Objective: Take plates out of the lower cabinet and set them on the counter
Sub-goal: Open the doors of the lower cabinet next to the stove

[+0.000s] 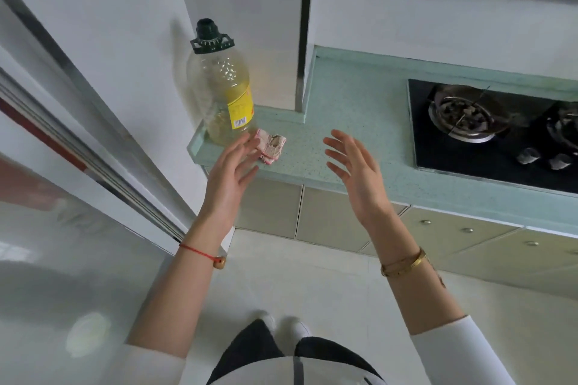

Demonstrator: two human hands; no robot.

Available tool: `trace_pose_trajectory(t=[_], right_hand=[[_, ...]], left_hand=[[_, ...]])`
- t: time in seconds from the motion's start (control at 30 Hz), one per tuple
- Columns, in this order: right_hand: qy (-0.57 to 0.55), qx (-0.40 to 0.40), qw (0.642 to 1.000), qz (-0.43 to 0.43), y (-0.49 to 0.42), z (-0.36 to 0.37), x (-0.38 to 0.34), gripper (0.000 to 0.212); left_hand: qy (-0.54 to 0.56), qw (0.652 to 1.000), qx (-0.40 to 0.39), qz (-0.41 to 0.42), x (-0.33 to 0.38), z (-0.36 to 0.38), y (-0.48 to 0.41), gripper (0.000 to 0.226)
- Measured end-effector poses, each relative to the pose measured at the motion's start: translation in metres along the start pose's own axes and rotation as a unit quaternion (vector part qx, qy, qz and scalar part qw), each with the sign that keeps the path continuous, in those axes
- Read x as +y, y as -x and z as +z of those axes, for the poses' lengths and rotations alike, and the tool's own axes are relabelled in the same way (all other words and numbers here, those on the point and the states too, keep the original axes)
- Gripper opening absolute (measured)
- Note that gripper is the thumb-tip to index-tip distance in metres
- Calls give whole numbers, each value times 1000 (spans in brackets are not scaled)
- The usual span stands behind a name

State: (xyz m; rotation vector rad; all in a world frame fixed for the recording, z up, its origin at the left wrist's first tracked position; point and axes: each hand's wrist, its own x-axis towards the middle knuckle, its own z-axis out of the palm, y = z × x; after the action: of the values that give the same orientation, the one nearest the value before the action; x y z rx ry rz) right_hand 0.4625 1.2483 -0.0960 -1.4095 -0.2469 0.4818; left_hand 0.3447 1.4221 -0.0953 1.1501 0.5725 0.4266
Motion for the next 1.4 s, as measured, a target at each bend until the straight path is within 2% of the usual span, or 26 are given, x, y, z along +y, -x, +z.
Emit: trace_pose_trajectory(t=[0.2, 0.47, 0.77, 0.9, 1.0, 1.1, 1.23, 1.4], right_hand=[[0, 65, 998, 19, -1, 18, 29, 36], [9, 84, 996, 39, -2, 13, 83, 35], [39, 89, 995, 12, -27, -11, 201, 31], [73, 80, 994, -34, -52, -26, 270, 29], [134, 74, 984, -96, -76, -37, 319, 28], [227, 73, 953, -187, -103, -44, 360, 24], [295, 82, 901, -306, -134, -45, 399, 29], [317, 97, 868, -368, -155, -44, 421, 37]], left_hand=[[-26, 998, -33, -49, -23, -23, -28, 37], [-15, 996, -11, -88, -69, -42, -39, 35], [-6, 995, 2, -96, -201, -56, -68, 33], [-42, 997, -2, -57, -269, -58, -103, 33], [-89, 996, -2, 15, -308, -58, -134, 34], [-114, 990, -14, 83, -336, -57, -169, 36], [-57, 992, -24, 113, -361, -53, -203, 36], [-22, 985, -67, 156, -372, -52, -218, 28]])
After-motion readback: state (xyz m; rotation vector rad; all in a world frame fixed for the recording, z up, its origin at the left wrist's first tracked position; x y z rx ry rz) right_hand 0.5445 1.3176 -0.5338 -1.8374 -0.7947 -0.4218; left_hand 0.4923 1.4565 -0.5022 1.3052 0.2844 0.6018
